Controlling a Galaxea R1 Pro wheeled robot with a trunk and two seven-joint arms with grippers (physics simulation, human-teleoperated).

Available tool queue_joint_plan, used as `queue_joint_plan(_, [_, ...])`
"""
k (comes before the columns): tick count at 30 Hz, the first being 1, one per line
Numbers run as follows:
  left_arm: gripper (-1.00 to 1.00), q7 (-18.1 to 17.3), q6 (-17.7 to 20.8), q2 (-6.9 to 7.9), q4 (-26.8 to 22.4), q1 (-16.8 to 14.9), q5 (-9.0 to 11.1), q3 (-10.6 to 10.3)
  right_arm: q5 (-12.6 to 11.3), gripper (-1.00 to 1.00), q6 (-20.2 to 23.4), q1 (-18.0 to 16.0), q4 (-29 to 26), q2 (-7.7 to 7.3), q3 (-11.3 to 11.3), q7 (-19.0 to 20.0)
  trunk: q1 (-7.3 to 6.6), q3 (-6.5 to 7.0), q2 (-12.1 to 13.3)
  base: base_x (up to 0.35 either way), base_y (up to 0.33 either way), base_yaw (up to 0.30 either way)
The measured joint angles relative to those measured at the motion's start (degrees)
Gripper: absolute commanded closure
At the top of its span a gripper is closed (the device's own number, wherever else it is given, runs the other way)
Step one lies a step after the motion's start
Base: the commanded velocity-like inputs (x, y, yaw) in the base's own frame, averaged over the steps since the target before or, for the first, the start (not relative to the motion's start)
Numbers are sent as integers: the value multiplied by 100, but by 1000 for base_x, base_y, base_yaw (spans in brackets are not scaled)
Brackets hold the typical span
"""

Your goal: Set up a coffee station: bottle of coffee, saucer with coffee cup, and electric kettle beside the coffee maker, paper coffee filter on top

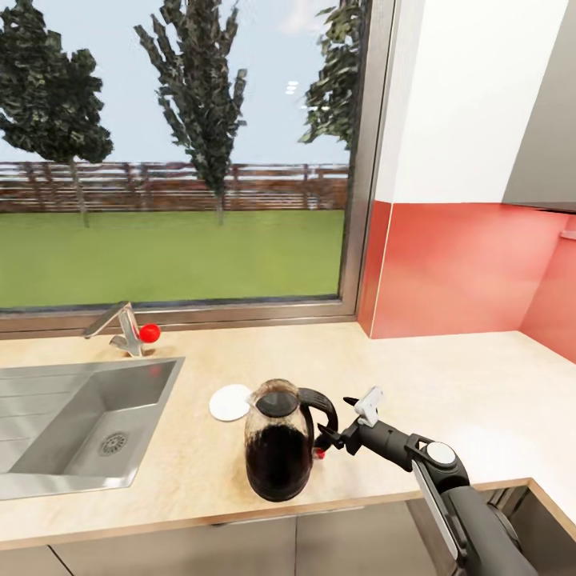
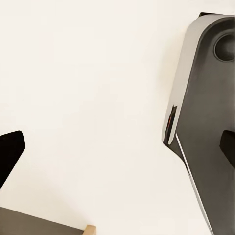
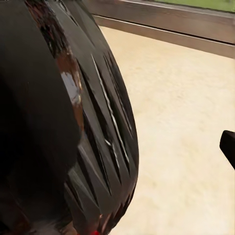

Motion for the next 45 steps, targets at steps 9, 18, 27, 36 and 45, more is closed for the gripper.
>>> queue_joint_plan(9, [-100,2,-11,-2,0,0,3,0,-2,-100,-1,0,2,-1,3,-1,0,0,0,6,62,0])
queue_joint_plan(18, [-100,0,-15,0,-8,0,4,0,5,-100,5,0,6,7,8,-1,0,0,0,0,56,0])
queue_joint_plan(27, [-100,0,-15,0,-9,0,7,0,-2,100,4,1,9,9,10,9,0,0,0,0,0,0])
queue_joint_plan(36, [-100,0,-15,0,-9,1,7,1,-8,100,-11,-2,7,8,20,-1,0,0,-1,0,0,0])
queue_joint_plan(45, [-100,0,-15,0,-9,0,8,0,5,100,-12,-1,-3,8,38,-1,0,0,0,0,0,0])
